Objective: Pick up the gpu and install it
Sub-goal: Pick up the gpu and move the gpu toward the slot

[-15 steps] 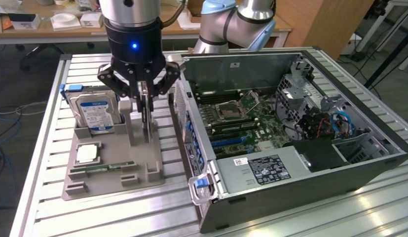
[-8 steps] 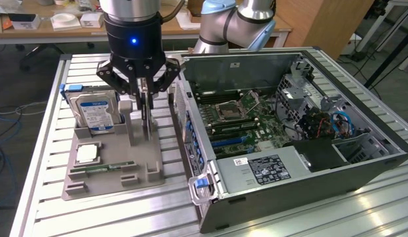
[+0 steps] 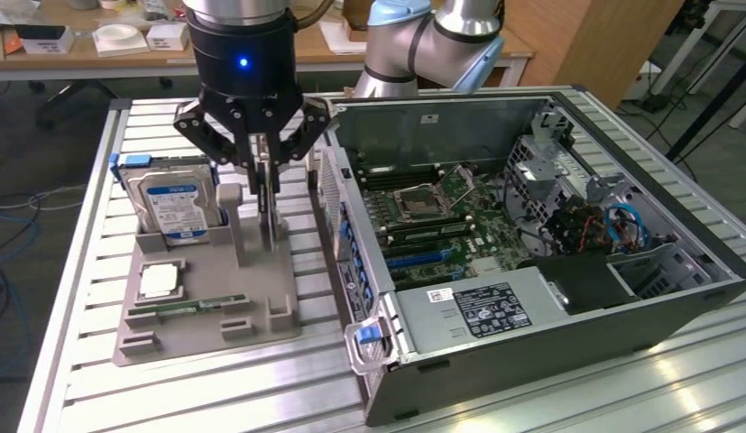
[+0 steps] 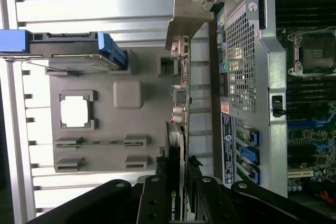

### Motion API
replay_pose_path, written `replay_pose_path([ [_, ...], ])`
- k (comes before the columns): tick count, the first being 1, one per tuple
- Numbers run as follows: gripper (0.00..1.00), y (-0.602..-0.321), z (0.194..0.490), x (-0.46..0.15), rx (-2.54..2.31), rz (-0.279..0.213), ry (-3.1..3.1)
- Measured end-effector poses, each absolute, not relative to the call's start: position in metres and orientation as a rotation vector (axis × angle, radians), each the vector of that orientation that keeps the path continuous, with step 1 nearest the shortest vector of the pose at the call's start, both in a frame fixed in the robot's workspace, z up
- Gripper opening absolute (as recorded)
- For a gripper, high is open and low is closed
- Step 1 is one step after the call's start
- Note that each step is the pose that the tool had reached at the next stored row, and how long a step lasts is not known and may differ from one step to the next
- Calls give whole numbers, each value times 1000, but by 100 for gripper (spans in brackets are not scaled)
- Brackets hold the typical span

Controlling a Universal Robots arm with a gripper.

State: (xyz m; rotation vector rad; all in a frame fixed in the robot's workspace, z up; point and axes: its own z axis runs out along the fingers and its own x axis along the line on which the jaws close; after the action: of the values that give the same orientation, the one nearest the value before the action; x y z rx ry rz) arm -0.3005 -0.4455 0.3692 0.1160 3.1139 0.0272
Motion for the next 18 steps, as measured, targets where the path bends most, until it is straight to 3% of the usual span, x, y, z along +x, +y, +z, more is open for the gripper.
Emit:
replay_pose_path([
  [18,26,-446,382,-300,116,27,3114],
])
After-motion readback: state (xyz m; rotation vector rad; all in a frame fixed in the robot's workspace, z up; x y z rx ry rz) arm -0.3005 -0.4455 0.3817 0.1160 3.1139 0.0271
